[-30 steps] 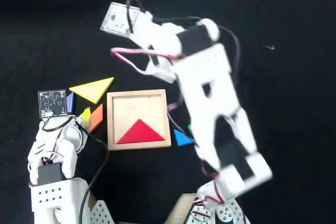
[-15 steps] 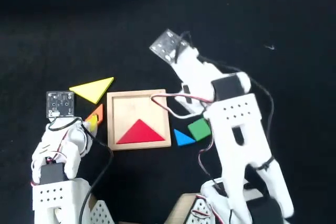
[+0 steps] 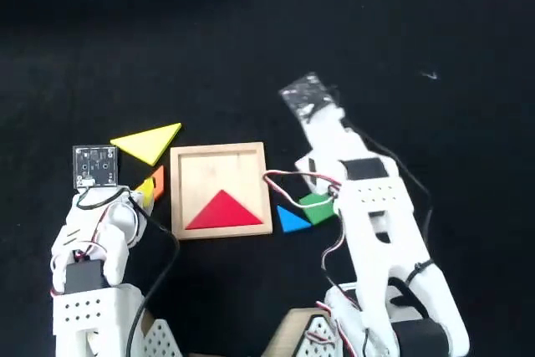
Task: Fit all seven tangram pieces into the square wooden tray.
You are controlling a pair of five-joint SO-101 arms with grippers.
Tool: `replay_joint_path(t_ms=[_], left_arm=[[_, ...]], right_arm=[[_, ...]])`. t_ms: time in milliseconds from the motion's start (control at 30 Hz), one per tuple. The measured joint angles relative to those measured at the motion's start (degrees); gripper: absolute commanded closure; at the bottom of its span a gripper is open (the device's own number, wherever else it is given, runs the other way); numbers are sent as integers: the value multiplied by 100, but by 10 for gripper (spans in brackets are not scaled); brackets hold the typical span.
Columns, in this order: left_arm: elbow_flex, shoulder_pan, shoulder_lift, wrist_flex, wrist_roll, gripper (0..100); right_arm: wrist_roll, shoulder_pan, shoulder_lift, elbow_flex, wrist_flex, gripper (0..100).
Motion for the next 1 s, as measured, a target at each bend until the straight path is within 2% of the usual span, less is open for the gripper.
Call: replay_joint_path(t_ms=[167,267,500,600,800,1000], left_arm=[[0,-26,0,0,0,755],[0,-26,0,0,0,755],[-62,-35,9,62,0,755],[-536,-79,9,501,0,752],[-1705,457,9,1451,-185,754],[-2558,554,510,1705,-431,754]], right_arm=[[-475,440,0,800,-1389,986],[-519,475,0,914,-1679,986],[-519,466,0,1037,-1802,986],[-519,466,0,1081,-1802,986],[-519,466,0,1081,-1802,986],[-519,466,0,1081,-1802,986]])
